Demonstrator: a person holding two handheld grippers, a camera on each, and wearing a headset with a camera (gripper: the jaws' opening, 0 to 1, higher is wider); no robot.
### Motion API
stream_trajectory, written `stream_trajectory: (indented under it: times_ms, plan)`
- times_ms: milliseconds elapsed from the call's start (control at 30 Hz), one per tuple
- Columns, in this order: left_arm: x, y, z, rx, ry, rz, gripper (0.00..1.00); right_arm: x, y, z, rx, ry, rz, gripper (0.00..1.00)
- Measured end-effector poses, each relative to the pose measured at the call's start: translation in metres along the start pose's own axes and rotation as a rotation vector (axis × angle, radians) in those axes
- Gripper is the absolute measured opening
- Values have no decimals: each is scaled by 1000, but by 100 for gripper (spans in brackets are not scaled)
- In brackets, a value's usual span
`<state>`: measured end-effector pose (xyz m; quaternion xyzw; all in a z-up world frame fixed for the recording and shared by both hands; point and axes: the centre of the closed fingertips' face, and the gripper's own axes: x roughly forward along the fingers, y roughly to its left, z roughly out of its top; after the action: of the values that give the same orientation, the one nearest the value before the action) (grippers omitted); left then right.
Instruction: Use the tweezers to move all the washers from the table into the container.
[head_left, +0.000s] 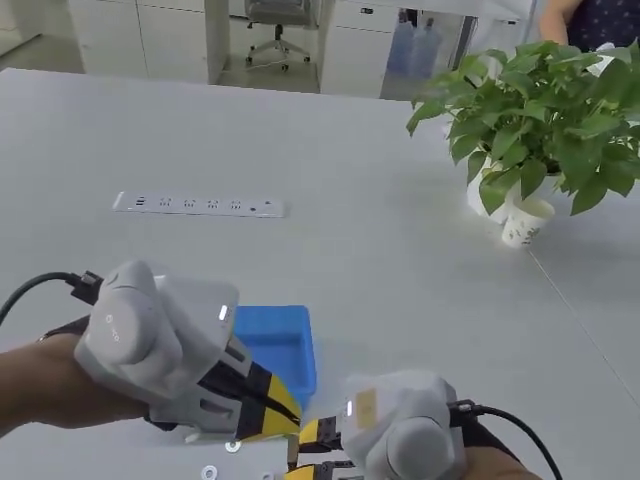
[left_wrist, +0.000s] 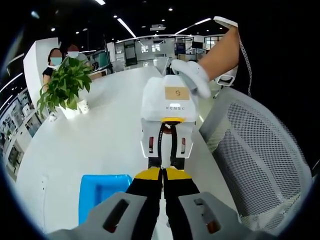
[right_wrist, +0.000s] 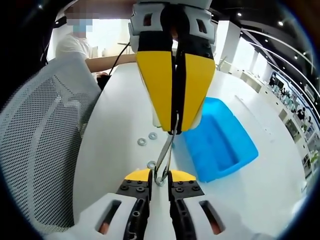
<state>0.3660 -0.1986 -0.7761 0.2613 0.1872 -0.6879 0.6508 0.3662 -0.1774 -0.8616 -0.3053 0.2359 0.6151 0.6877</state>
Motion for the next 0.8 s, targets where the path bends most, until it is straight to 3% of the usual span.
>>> stream_trajectory:
  times_ms: [433, 600, 800]
  plan:
    - [3, 3, 2, -14, -2, -16, 3, -1, 0, -2, 6, 3, -2, 16]
    - [4, 9, 2, -43, -9, -18, 3, -1, -1, -3, 20, 1, -3, 17]
    - [3, 7, 1, -43, 2, -34, 3, -3, -1, -2, 22, -3, -5, 17]
